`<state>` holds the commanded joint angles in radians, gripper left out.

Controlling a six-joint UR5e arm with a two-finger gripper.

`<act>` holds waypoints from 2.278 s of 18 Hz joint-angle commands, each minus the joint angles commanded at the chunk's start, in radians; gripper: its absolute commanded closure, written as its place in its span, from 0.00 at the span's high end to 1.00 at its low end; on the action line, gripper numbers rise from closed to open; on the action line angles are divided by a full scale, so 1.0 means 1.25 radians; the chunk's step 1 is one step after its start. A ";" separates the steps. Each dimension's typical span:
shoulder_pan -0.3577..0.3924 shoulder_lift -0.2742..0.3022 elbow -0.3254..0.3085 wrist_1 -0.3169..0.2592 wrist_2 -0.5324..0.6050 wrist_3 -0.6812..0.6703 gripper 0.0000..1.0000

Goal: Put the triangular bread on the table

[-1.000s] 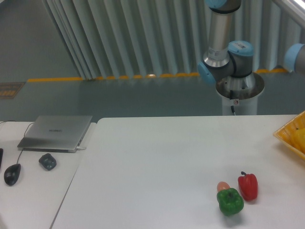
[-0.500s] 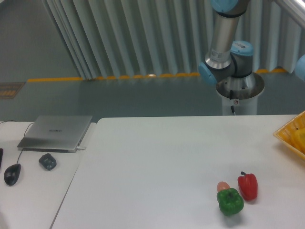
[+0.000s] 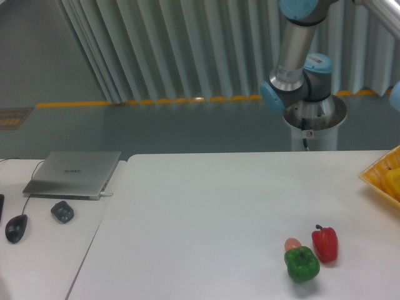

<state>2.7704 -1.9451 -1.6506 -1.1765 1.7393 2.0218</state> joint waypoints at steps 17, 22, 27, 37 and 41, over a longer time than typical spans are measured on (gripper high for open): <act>-0.006 0.029 0.116 -0.158 0.005 0.000 0.07; -0.014 0.038 0.169 -0.223 -0.094 -0.092 0.07; -0.065 0.045 0.173 -0.223 -0.153 -0.289 0.07; -0.178 0.061 0.119 -0.226 -0.202 -0.525 0.07; -0.226 0.058 0.099 -0.225 -0.200 -0.610 0.08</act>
<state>2.4883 -1.8730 -1.5263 -1.4573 1.4895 1.2597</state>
